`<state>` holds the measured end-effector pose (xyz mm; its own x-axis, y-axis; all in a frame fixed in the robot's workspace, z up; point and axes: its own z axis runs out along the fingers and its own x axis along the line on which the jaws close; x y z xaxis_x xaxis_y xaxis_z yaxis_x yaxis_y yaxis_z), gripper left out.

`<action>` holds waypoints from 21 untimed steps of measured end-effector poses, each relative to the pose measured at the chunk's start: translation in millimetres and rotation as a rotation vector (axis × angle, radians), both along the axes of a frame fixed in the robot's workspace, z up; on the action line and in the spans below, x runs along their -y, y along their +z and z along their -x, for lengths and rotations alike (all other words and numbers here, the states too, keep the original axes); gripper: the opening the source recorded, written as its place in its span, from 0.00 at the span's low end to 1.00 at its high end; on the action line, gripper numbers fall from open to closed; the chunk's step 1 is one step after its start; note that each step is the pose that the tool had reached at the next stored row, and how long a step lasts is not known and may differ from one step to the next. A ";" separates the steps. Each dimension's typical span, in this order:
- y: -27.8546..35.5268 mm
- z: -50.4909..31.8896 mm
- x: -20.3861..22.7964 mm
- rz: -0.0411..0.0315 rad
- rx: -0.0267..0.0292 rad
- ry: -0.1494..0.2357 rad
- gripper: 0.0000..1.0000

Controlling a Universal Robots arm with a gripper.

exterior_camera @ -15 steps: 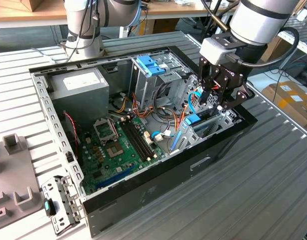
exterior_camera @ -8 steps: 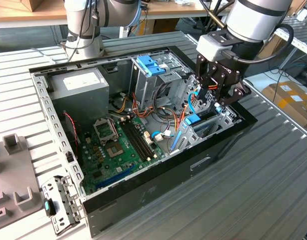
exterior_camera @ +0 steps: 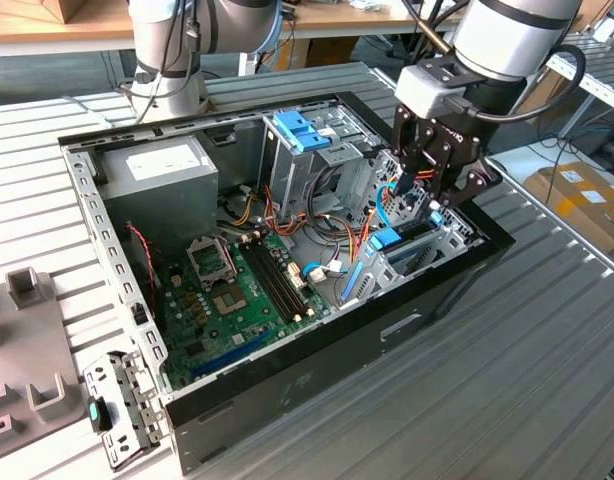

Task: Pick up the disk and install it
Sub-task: 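Insert the first disk wire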

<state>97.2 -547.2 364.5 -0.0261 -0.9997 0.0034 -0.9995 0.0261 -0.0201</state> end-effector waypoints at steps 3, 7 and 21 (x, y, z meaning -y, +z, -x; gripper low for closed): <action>0.0 -2.8 -1.1 0.0000 -0.0007 0.000 0.48; 0.3 -6.4 -2.6 -0.0026 -0.0019 0.000 0.48; 12.5 -13.0 -6.3 -0.0033 -0.0023 0.000 0.48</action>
